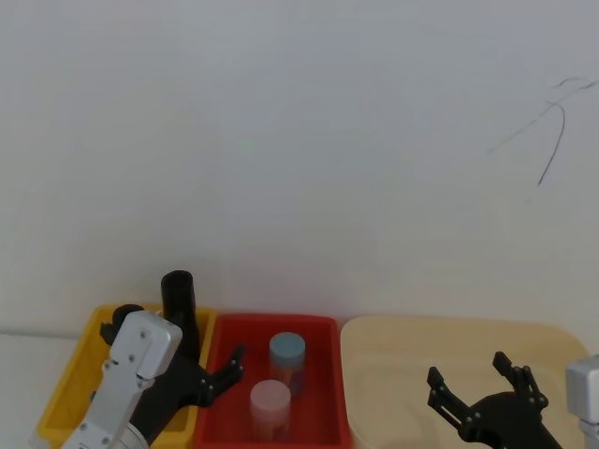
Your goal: Pick up the garbage bag with the one hand and transfer it to the other hand.
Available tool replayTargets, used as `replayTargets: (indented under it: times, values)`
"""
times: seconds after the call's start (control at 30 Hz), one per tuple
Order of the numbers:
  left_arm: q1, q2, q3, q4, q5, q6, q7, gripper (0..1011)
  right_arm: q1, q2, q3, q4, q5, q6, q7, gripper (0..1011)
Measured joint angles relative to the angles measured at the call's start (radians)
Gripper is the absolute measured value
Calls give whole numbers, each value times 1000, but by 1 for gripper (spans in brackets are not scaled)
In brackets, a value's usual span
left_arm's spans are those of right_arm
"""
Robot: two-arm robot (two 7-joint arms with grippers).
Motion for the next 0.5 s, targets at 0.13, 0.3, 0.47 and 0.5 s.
replayTargets:
  times: [0.13, 0.3, 0.47, 0.5]
  values:
    - [0, 0, 0, 0, 0, 0, 0, 1000, 0, 0, 0, 0, 0, 0, 0, 1001]
    - [0, 0, 0, 0, 0, 0, 0, 1000, 0, 0, 0, 0, 0, 0, 0, 1001]
    - [0, 0, 0, 0, 0, 0, 0, 1000, 0, 0, 0, 0, 0, 0, 0, 1001]
    - [0, 0, 0, 0, 0, 0, 0, 1000, 0, 0, 0, 0, 0, 0, 0, 1001]
